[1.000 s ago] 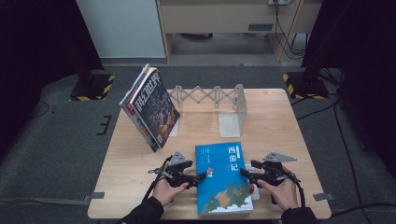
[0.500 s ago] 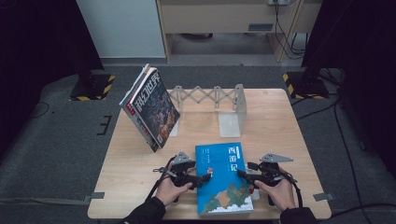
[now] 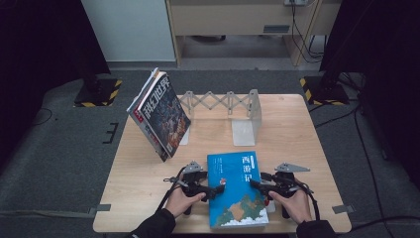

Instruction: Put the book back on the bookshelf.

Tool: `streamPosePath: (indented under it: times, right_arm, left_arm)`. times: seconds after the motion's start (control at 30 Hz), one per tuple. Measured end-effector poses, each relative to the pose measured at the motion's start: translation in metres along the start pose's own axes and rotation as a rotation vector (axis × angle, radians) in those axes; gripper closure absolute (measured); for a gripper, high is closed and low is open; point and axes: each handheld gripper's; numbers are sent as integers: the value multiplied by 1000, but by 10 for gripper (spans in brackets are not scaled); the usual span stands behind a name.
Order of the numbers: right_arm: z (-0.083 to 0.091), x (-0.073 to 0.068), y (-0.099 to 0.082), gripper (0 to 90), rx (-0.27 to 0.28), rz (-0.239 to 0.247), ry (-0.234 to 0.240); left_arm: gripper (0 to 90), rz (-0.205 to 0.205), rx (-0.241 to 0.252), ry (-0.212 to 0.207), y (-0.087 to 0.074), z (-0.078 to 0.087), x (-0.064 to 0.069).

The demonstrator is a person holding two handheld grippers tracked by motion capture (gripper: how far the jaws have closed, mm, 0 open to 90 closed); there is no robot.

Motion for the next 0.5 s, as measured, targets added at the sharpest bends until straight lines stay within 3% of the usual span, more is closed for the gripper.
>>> streamPosePath:
  times: [0.2,0.5]
  right_arm:
    - [-2,0,0,340,3,-7,9]
    - [-4,-1,-1,340,3,-16,23]
  left_arm:
    - [0,87,-7,-21,-2,-3,-2]
    - [0,81,-9,-28,0,-5,-3]
Point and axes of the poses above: each handheld gripper's, and its own axes: z roughly backward along the jaws, y roughly out of its top, x roughly to its right, and after that the axes turned 5 degrees about -y, right-handed
